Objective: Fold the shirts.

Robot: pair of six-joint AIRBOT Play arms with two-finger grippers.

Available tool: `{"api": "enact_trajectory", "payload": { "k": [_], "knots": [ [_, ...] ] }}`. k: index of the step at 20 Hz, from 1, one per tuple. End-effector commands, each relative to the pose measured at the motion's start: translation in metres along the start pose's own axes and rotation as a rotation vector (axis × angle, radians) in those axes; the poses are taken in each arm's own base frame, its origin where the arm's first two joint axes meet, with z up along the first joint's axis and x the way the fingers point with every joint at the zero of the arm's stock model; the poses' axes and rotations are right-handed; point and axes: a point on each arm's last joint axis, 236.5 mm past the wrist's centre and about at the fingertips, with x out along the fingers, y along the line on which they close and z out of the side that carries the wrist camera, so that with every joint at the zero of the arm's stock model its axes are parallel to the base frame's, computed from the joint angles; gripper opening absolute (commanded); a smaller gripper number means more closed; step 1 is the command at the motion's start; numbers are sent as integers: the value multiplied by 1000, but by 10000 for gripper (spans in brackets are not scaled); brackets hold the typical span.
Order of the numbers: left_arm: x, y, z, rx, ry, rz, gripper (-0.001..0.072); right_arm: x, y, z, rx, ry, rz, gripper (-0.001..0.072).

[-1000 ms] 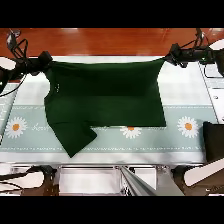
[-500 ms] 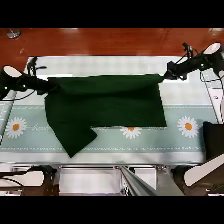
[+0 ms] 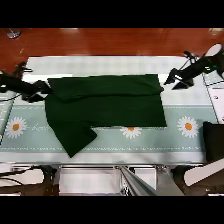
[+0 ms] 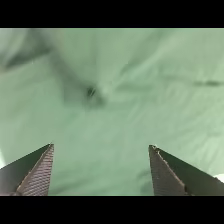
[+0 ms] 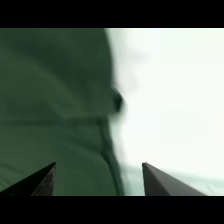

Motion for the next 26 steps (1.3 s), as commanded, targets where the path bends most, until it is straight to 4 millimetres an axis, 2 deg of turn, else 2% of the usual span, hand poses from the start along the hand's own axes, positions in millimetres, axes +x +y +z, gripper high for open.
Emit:
{"api": "enact_trajectory", "payload": {
  "k": [1, 3, 5, 6, 8, 10, 14, 18, 19, 20, 21, 22, 23, 25, 26],
  "knots": [
    [-38, 32, -36, -120, -37, 14, 700, -39, -32, -20, 52, -108, -77, 620],
    [-22, 54, -82, -207, -21, 8, 700, -31, -35, -46, 97, -193, -39, 620],
    [8, 67, -131, -321, 26, -27, 700, -6, -26, -91, 92, -194, 23, 620],
    [20, 62, -145, -344, 23, -89, 699, 6, -21, -112, 92, -187, 55, 620],
    [37, 46, -161, -365, 5, -197, 699, 23, -14, -148, 110, -177, 100, 620],
    [50, 45, -173, -400, 17, -206, 699, 34, -9, -172, 122, -163, 129, 620],
    [71, 30, -177, -406, -2, -253, 699, 43, 0, -191, 140, -144, 177, 620],
    [85, 9, -173, -300, -14, -260, 696, 41, 8, -186, 158, -164, 219, 620],
    [87, 5, -169, -295, -30, -262, 692, 37, 2, -178, 166, -194, 205, 620],
    [88, 2, -164, -296, -46, -269, 613, 27, -8, -168, 206, -232, 196, 620],
    [88, -1, -162, -297, -53, -278, 381, 16, -17, -159, 258, -263, 201, 620],
    [87, -4, -163, -273, -49, -284, 30, 9, -28, -157, 293, -276, 200, 620],
    [86, -8, -164, -253, -45, -300, 19, 8, -42, -165, 318, -254, 175, 620],
    [83, -13, -165, -222, -35, -315, 19, 19, -69, -201, 359, -128, 65, 620],
    [82, -14, -165, -219, -34, -318, 19, 27, -70, -214, 403, -83, 54, 620]
  ]
}}
